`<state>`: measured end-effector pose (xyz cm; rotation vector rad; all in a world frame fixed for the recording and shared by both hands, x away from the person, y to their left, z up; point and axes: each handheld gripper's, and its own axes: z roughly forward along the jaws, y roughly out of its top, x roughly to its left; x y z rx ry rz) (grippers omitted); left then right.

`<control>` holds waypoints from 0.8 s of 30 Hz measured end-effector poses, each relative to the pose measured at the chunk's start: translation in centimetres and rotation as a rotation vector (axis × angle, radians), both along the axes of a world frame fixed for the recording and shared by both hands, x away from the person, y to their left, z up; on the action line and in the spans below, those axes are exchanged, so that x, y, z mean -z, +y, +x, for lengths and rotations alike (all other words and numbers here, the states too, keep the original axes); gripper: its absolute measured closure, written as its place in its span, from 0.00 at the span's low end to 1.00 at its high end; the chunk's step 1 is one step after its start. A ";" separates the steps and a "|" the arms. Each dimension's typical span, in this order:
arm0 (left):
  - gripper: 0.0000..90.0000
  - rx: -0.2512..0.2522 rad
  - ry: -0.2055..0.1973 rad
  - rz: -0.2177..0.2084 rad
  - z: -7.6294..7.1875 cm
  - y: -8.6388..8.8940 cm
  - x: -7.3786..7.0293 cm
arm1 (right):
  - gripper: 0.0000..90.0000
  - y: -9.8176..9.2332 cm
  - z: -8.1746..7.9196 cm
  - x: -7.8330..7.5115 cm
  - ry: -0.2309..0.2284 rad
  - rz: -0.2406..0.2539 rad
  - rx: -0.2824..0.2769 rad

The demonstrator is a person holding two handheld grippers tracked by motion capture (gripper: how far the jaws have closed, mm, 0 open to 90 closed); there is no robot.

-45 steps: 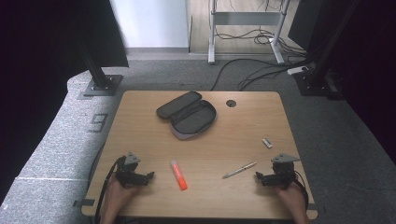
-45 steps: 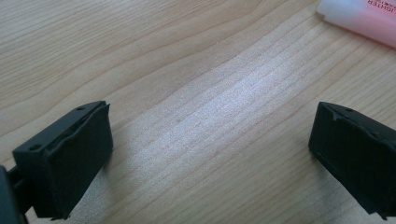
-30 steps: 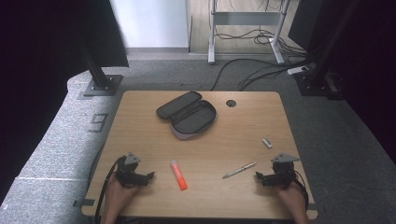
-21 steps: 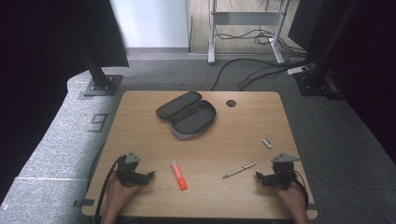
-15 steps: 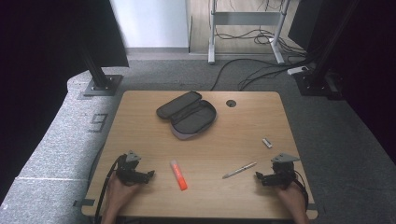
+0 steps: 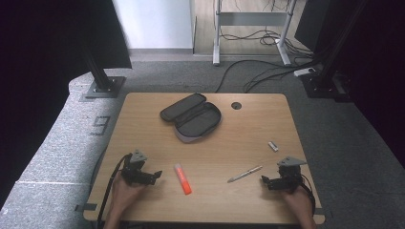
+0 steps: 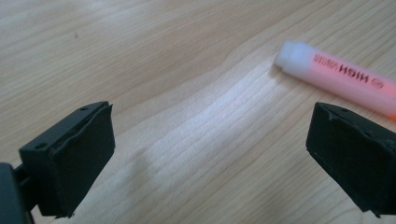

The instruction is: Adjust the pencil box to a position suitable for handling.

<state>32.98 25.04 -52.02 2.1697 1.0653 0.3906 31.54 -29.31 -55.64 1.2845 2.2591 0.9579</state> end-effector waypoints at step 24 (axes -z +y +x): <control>0.05 0.090 -0.001 0.006 2.6 -3.4 -2.1 | 0.00 0.0 0.0 0.0 0.000 0.000 0.000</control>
